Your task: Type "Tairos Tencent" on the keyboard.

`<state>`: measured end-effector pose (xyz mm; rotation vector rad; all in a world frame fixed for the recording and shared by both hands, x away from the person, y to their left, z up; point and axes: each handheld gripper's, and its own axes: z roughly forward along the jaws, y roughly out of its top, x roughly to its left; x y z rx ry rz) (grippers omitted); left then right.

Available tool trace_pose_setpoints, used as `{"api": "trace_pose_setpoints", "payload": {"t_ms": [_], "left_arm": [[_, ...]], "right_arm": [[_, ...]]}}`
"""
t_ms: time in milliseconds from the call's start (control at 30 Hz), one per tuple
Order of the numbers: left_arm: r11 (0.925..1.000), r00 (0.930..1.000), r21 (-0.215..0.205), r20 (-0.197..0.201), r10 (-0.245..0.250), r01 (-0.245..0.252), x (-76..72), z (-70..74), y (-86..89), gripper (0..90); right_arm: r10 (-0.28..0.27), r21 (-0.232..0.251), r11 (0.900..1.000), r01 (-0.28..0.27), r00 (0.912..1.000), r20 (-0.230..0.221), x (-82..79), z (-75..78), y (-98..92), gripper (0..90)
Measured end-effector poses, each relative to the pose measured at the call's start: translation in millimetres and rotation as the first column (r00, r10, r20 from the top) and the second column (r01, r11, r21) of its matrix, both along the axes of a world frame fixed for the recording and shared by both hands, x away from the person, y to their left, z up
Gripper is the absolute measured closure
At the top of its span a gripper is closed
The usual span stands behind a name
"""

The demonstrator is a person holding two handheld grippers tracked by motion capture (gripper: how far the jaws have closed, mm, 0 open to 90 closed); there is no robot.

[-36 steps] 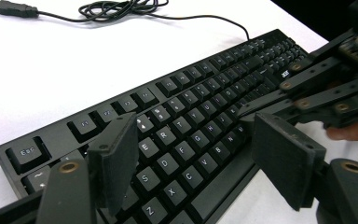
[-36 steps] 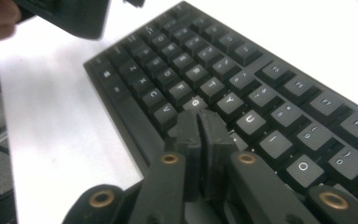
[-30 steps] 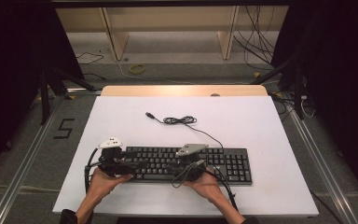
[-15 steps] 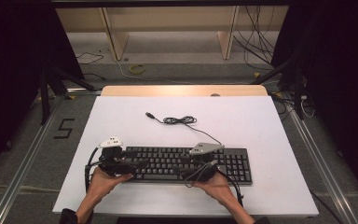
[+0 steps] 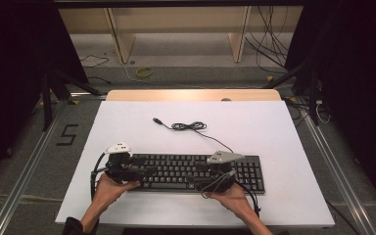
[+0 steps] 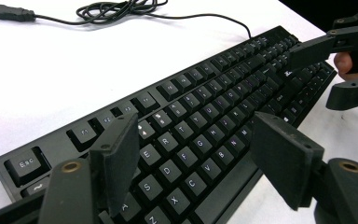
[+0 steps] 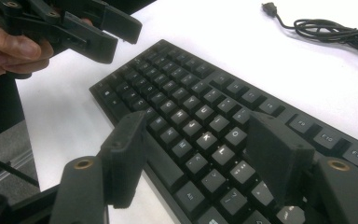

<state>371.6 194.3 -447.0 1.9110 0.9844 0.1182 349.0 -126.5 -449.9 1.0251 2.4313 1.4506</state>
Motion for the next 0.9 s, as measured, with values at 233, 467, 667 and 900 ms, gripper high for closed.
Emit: {"api": "trace_pose_setpoints", "payload": {"t_ms": [233, 467, 667, 900], "left_arm": [[0.9998, 0.9998, 0.019, -0.016, -0.011, 0.011, 5.3, -1.2, -5.2, 35.5], [0.9987, 0.9987, 0.042, -0.042, -0.028, 0.030, 13.1, -3.5, -12.6, 45.2], [0.9949, 0.9969, 0.081, -0.056, -0.056, 0.060, 17.9, -6.8, -23.4, 58.7], [0.9880, 0.9946, 0.128, -0.069, -0.078, 0.086, 22.9, -12.6, -33.7, 73.4]], "right_arm": [[-0.013, 0.012, 1.000, 0.013, 0.9999, 0.009, -2.5, -0.4, -7.7, 36.7], [-0.022, 0.013, 1.000, 0.022, 0.9998, 0.004, -4.2, -2.4, -12.1, 36.3], [-0.021, 0.020, 1.000, 0.021, 0.9998, 0.002, -5.8, -3.1, -13.3, 35.1], [-0.023, 0.024, 0.999, 0.023, 0.9997, 0.000, -8.0, -3.8, -15.5, 34.0]]}}
